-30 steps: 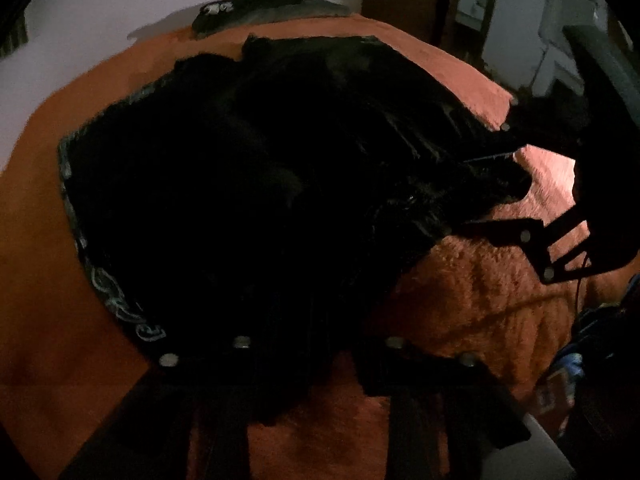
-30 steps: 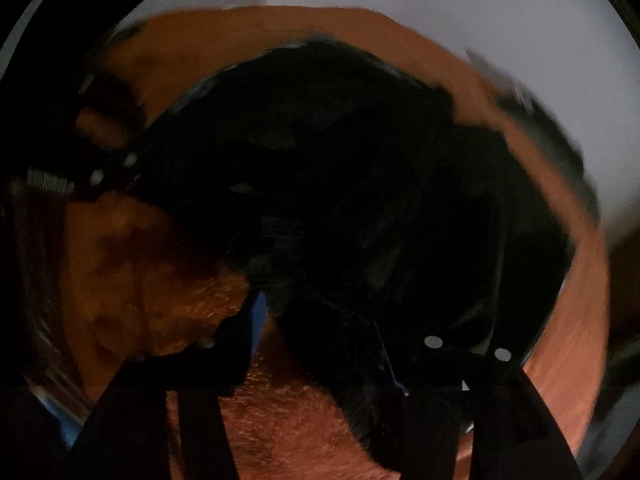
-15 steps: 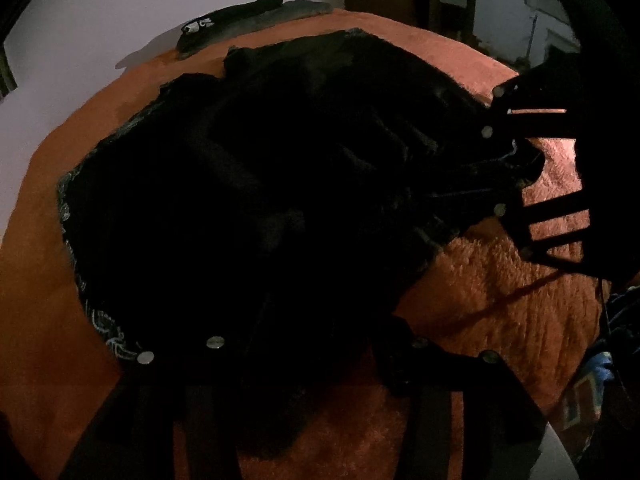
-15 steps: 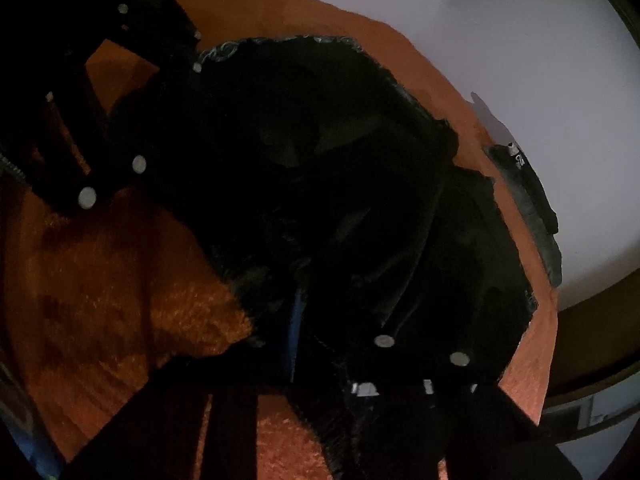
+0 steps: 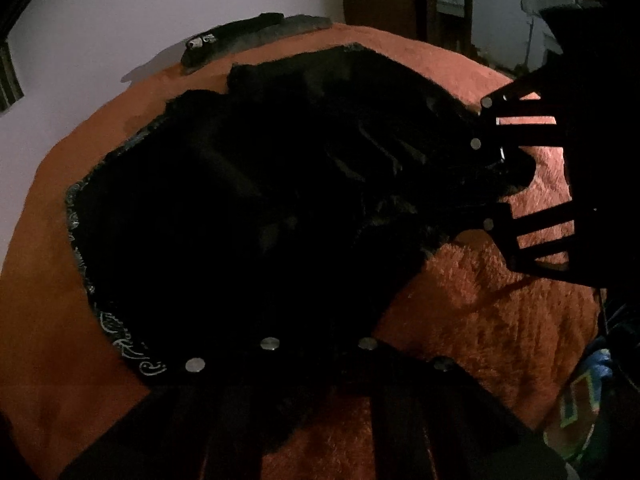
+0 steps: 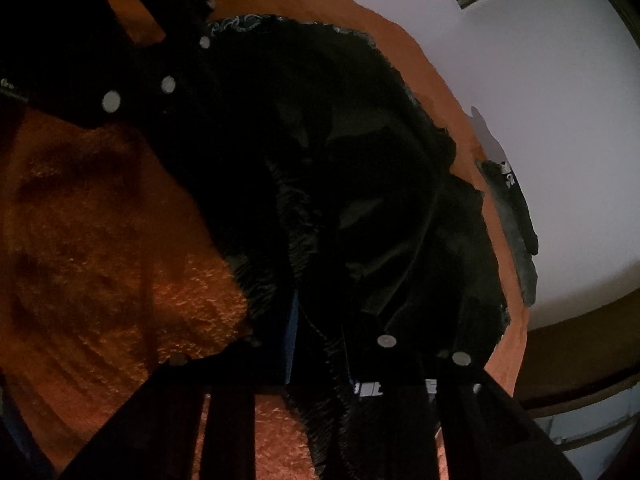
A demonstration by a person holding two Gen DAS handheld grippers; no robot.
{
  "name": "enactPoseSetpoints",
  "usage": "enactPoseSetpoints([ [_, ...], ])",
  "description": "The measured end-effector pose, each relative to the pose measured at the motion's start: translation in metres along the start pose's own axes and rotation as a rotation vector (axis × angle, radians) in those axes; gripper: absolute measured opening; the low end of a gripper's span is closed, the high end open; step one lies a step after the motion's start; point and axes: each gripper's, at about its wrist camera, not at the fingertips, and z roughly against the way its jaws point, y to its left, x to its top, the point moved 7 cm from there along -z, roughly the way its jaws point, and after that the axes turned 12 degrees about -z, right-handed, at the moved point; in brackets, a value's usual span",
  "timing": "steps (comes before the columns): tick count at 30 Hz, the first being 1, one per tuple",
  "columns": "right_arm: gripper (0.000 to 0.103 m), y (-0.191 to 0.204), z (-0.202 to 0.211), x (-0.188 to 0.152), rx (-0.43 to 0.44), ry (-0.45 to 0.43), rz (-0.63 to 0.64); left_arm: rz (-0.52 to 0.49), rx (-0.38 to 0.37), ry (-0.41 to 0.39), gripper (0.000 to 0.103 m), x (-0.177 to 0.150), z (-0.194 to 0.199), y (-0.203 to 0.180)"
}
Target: Fold clothes
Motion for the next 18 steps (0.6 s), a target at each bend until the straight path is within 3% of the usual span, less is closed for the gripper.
enactPoseSetpoints([
  [1,0.021,-0.001,0.001,0.000,0.010,0.000,-0.010,0.005,-0.004,0.002,0.008,0.001,0.001,0.001],
  [3,0.036,-0.002,0.003,0.000,0.027,-0.001,-0.027,0.010,-0.008,0.006,0.008,0.002,0.001,0.002],
  [6,0.049,0.000,0.004,-0.002,-0.007,-0.008,-0.011,0.012,0.002,0.006,0.008,0.003,0.000,0.004],
  [8,0.049,0.002,0.003,-0.002,-0.026,-0.016,0.016,0.015,0.007,0.004,0.008,0.004,0.000,0.005],
  [10,0.043,0.001,0.004,-0.002,-0.019,-0.017,-0.002,0.014,0.010,0.009,0.010,0.004,-0.002,0.006],
  [11,0.024,-0.001,0.004,-0.002,-0.010,-0.016,-0.023,0.019,0.012,0.013,0.012,0.003,-0.004,0.008],
  [13,0.017,-0.008,0.008,-0.001,-0.002,-0.015,-0.071,0.022,0.010,0.024,0.016,0.002,-0.006,0.007],
  [14,0.007,-0.012,0.011,-0.001,-0.003,-0.022,-0.093,0.023,0.008,0.030,0.023,0.001,-0.008,0.007],
  [18,0.006,-0.027,0.022,0.000,0.033,-0.052,-0.172,-0.027,0.059,0.076,0.030,-0.003,-0.017,0.002],
])
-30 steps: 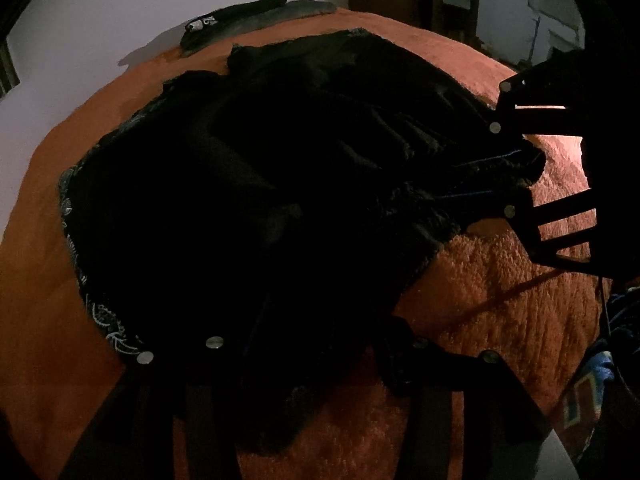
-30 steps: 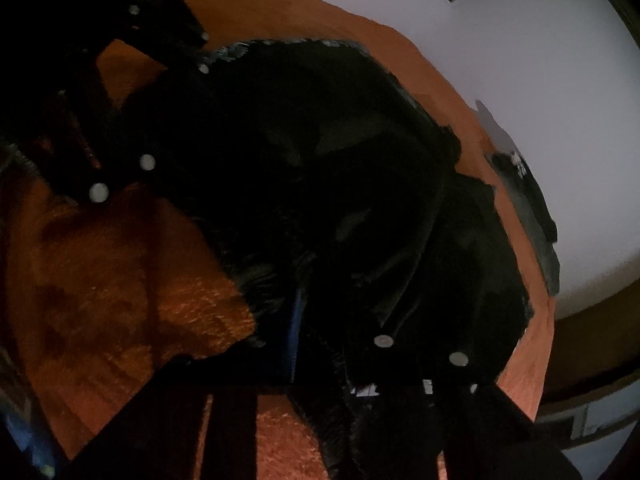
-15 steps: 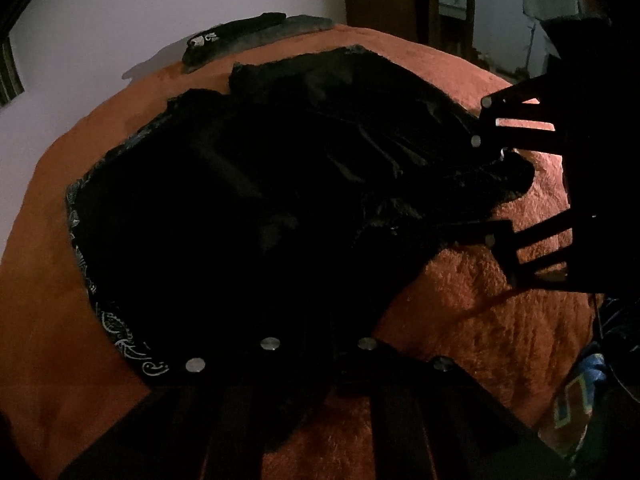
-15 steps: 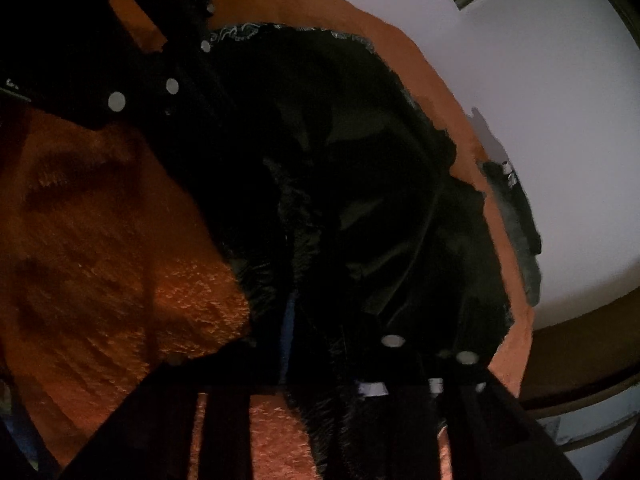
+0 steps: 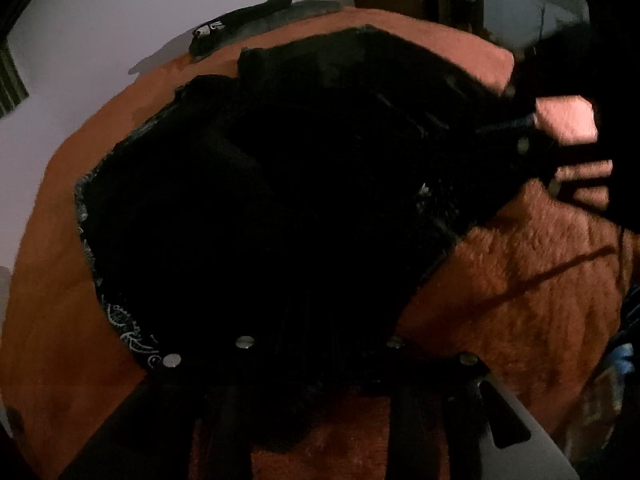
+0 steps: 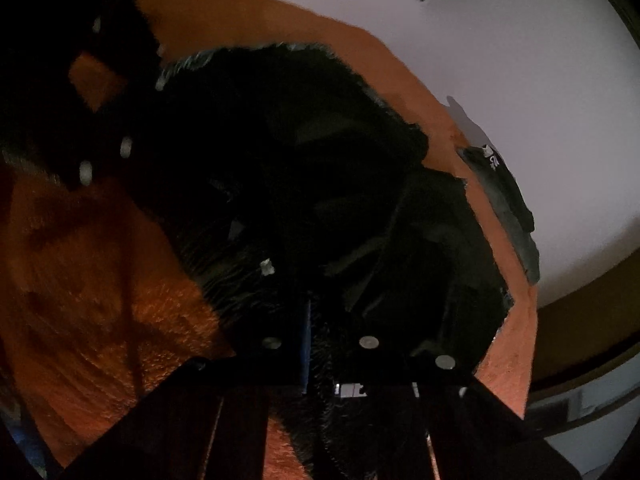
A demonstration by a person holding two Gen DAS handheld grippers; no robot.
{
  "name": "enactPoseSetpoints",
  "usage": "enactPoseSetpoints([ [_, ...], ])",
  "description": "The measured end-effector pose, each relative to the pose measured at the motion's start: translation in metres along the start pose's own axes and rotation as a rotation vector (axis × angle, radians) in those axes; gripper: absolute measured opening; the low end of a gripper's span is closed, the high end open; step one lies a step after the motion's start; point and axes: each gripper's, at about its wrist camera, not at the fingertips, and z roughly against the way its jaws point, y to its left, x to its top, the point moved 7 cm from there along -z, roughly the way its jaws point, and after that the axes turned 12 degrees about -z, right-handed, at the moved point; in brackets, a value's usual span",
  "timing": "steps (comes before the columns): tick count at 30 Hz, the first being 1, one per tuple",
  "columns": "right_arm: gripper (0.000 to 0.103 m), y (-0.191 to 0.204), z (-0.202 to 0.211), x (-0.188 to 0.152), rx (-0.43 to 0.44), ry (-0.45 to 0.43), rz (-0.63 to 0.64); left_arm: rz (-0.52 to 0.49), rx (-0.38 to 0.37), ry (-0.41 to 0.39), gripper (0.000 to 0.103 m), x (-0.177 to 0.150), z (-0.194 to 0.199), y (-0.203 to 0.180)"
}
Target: Fold clothes
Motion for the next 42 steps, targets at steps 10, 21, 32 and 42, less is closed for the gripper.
enactPoseSetpoints([
  [10,0.006,-0.010,0.023,-0.002,0.047,-0.027,-0.083,-0.006,0.006,-0.060,0.008,-0.001,0.027,-0.005],
  [21,0.009,-0.009,-0.012,-0.025,-0.012,0.055,0.008,-0.016,0.069,0.024,0.025,-0.015,0.012,-0.003],
  [32,0.005,-0.016,-0.001,-0.027,0.040,0.039,-0.048,-0.056,0.075,0.000,0.005,-0.016,0.032,-0.015],
  [42,0.010,-0.004,-0.019,-0.040,0.006,0.099,0.006,0.080,0.042,-0.012,0.026,-0.022,0.038,0.016],
])
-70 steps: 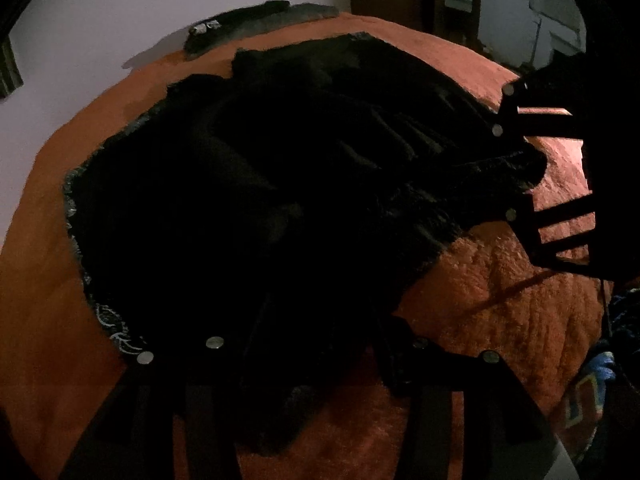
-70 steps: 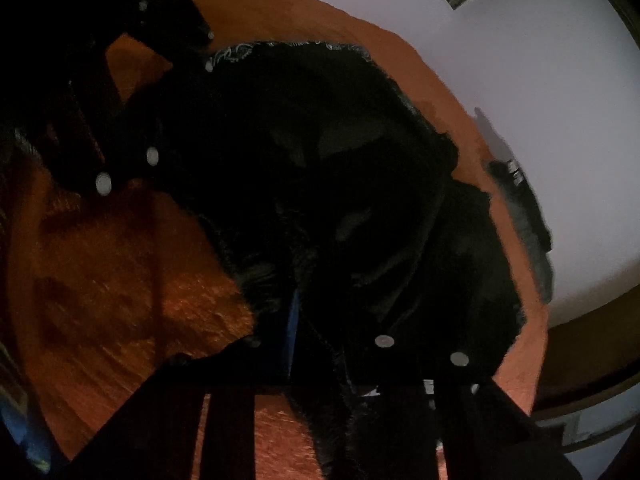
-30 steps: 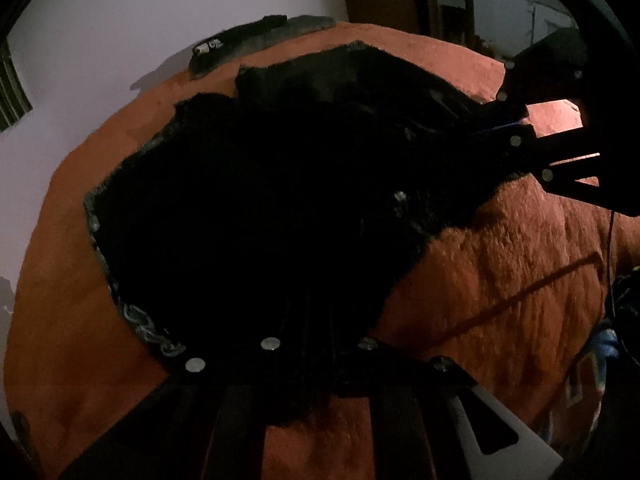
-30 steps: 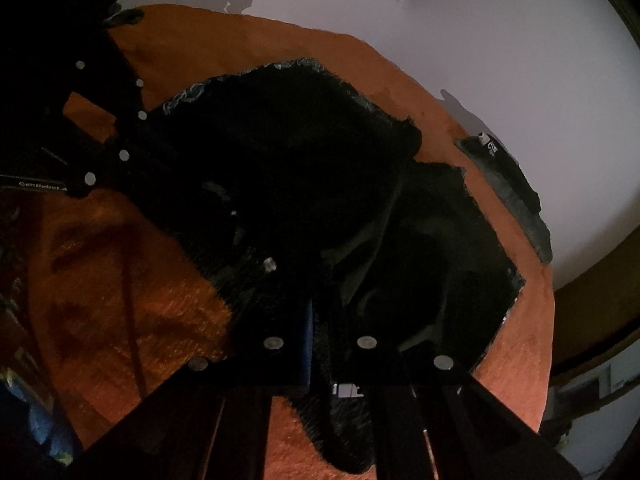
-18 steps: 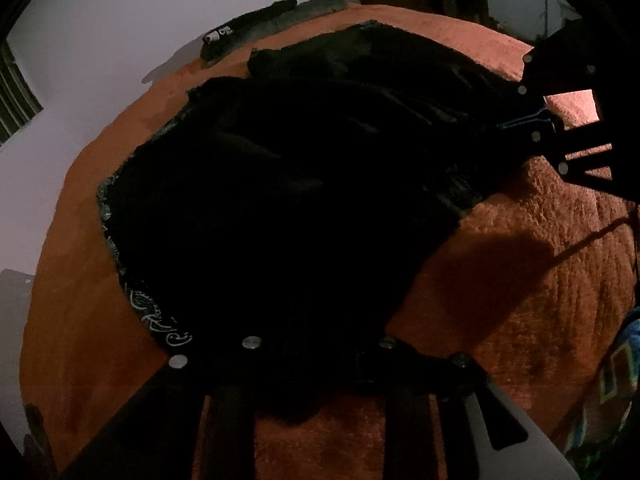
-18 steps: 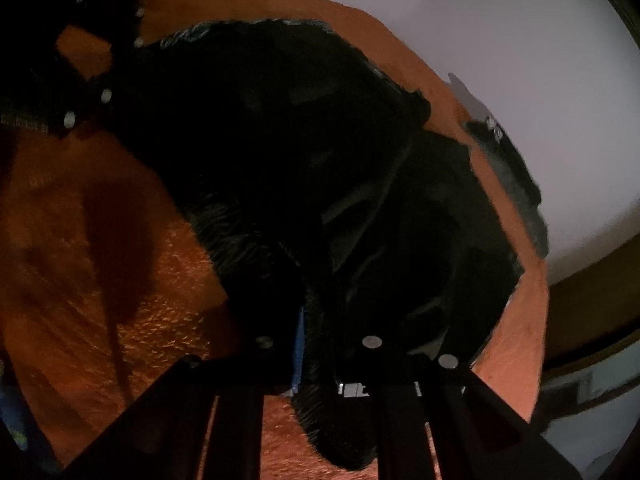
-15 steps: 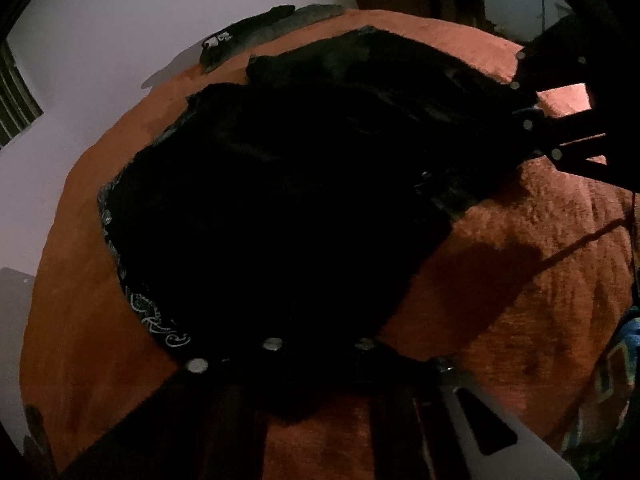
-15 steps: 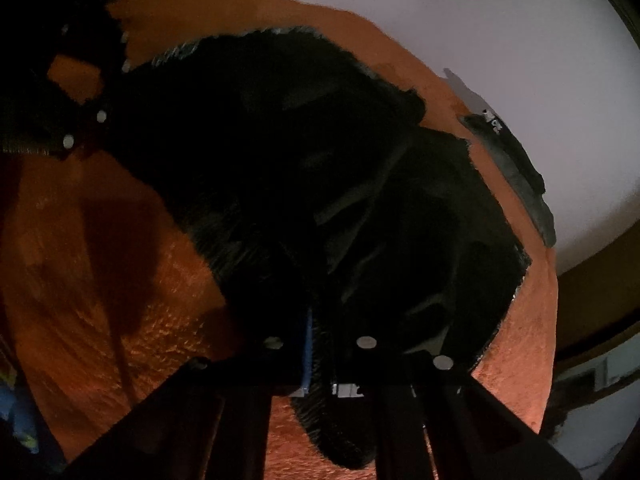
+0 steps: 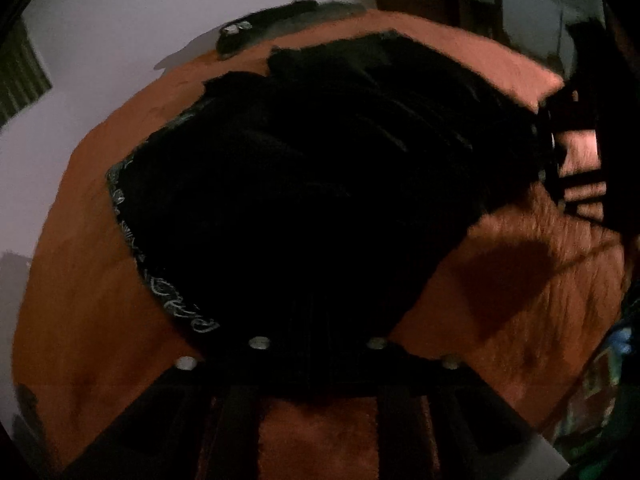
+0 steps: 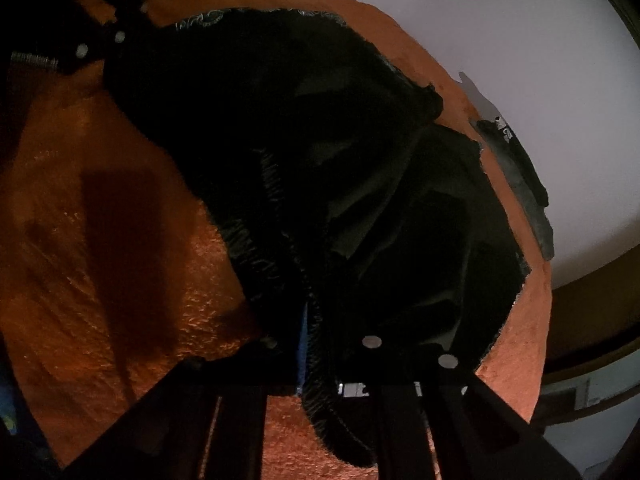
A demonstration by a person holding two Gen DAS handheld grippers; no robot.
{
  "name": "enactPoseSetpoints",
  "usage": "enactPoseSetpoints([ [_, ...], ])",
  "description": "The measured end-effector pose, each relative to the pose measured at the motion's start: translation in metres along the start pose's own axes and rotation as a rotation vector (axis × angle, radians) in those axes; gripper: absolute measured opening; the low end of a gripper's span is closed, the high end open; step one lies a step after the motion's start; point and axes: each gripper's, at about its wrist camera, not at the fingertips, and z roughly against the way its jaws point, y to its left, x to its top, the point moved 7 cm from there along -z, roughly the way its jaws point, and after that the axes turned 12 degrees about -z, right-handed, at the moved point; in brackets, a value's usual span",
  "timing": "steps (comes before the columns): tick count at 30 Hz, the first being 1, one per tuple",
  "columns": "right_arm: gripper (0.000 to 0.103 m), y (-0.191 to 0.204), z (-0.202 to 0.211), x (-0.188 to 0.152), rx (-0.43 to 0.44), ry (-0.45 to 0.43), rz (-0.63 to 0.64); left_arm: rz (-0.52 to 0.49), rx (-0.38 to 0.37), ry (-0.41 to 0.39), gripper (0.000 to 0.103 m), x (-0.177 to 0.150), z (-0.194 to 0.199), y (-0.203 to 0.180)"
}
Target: Fold clothes
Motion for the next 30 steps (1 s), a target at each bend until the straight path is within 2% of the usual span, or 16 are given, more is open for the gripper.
enactPoseSetpoints([
  [1,0.011,-0.002,0.001,0.000,0.015,0.010,-0.030,0.025,-0.019,-0.024,0.028,0.002,0.005,0.003],
  [3,0.022,-0.008,0.007,0.000,0.114,0.033,-0.112,0.072,-0.061,-0.069,0.038,0.008,0.012,0.011],
  [5,0.033,-0.016,0.017,-0.001,0.277,0.045,-0.204,0.127,-0.108,-0.088,0.041,0.017,0.016,0.017],
  [6,0.034,-0.022,0.021,-0.002,0.347,0.049,-0.246,0.156,-0.139,-0.086,0.041,0.023,0.013,0.019],
  [7,0.034,-0.028,0.024,-0.003,0.381,0.057,-0.275,0.184,-0.170,-0.085,0.041,0.028,0.010,0.022],
  [9,0.034,-0.045,0.023,-0.003,0.394,0.080,-0.340,0.240,-0.232,-0.082,0.041,0.040,0.004,0.026],
  [15,0.034,-0.106,0.008,-0.022,0.430,0.151,-0.758,0.267,-0.322,-0.101,0.041,0.067,-0.010,0.015],
  [18,0.034,-0.099,-0.001,-0.042,0.427,0.218,-0.785,0.251,-0.337,-0.060,0.041,0.066,-0.026,-0.005],
  [20,0.034,-0.096,-0.001,-0.045,0.405,0.219,-0.756,0.193,-0.315,0.026,0.041,0.053,-0.045,-0.023],
  [22,0.034,-0.097,0.005,-0.044,0.405,0.212,-0.763,0.163,-0.293,0.040,0.041,0.044,-0.052,-0.031],
  [26,0.034,-0.119,0.012,-0.049,0.435,0.199,-0.871,0.123,-0.292,-0.023,0.041,0.050,-0.033,-0.032],
  [30,0.034,-0.127,0.016,-0.077,0.428,0.238,-0.973,0.106,-0.320,-0.100,0.041,0.066,-0.010,-0.033],
])
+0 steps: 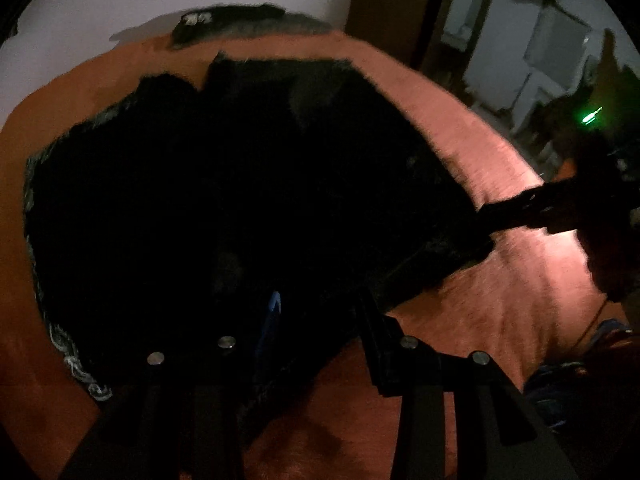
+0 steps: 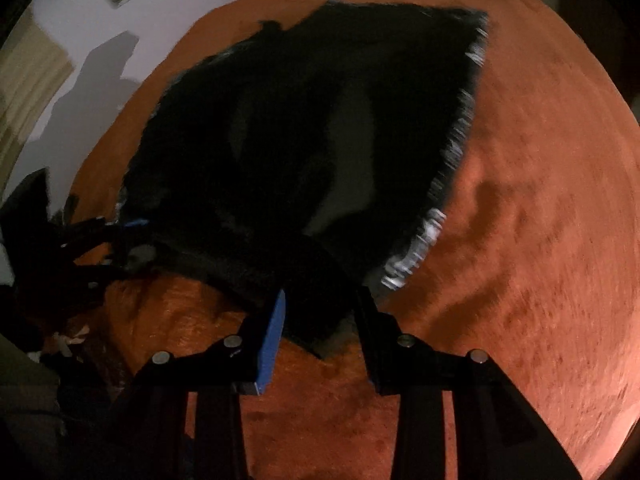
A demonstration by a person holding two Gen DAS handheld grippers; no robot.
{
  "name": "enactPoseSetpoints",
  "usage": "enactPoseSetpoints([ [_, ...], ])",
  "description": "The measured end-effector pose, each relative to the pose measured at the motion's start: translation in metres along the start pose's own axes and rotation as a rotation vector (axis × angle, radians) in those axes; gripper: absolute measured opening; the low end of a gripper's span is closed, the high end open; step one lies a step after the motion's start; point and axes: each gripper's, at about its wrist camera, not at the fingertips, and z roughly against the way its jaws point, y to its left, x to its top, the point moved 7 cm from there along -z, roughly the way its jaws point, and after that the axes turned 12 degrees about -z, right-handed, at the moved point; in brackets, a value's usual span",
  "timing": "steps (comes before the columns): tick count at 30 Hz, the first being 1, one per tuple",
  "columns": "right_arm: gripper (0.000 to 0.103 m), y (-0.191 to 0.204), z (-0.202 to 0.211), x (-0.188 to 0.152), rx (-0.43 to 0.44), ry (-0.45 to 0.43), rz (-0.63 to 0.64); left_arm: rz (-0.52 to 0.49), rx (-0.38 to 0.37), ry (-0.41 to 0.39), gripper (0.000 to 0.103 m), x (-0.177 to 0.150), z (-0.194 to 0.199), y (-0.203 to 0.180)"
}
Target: Fold clothes
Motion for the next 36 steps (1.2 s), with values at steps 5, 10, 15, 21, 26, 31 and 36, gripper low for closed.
enactPoseSetpoints([
  [5,0.034,-0.025,0.003,-0.002,0.038,0.035,-0.152,-0.174,-0.006,-0.036,0.041,0.033,-0.004,-0.043],
  [10,0.034,-0.051,0.024,-0.005,0.037,0.017,-0.235,-0.308,0.021,0.001,0.041,0.049,-0.035,-0.099],
  [15,0.034,-0.086,0.048,-0.019,-0.027,-0.030,-0.302,-0.367,0.063,-0.002,0.049,0.066,-0.057,-0.145],
  [21,0.034,-0.109,0.064,-0.031,-0.056,-0.063,-0.384,-0.558,0.147,0.013,0.050,0.053,-0.078,-0.179],
  [26,0.034,-0.116,0.068,-0.038,-0.090,-0.068,-0.396,-0.622,0.284,0.052,0.051,0.046,-0.094,-0.182],
  [31,0.034,-0.118,0.061,-0.037,-0.102,-0.056,-0.406,-0.630,0.314,0.013,0.050,0.049,-0.094,-0.178],
  [36,0.034,-0.119,0.055,-0.034,-0.099,-0.045,-0.412,-0.587,0.275,-0.006,0.019,0.050,-0.090,-0.170],
])
